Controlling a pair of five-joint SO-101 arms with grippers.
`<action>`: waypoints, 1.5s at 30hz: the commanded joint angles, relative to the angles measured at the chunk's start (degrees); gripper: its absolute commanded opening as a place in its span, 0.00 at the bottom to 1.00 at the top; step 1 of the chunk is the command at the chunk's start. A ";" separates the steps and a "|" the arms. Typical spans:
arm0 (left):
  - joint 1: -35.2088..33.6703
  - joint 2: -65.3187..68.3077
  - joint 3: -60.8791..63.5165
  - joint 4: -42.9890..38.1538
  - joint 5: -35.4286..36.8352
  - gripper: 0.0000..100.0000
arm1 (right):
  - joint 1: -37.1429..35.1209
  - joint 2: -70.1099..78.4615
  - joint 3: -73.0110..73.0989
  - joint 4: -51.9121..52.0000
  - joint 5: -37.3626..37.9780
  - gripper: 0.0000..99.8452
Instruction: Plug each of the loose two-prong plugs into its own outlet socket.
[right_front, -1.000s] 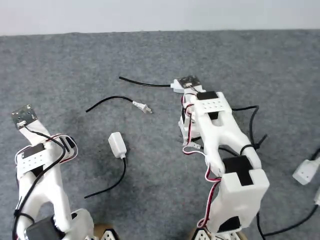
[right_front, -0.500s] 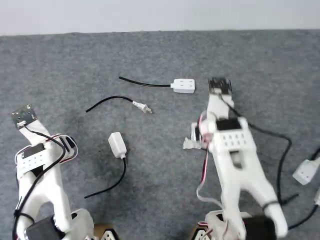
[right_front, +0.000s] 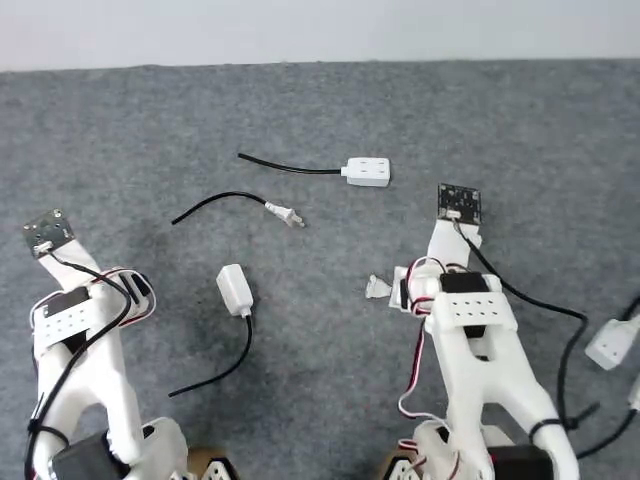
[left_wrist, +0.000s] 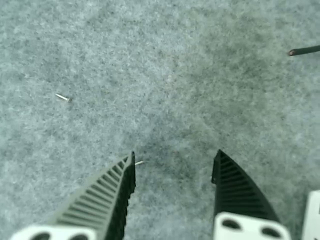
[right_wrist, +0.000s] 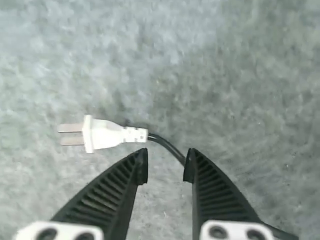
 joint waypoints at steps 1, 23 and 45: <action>0.44 -0.35 -2.68 0.53 -1.85 0.23 | 1.63 -0.48 -1.93 0.04 0.26 0.14; 0.53 -0.35 -2.68 0.53 -2.20 0.23 | -6.46 5.76 -7.38 2.07 -24.44 0.14; 0.70 -0.35 -2.68 0.53 -2.20 0.23 | -7.69 8.04 -18.29 10.68 -36.75 0.14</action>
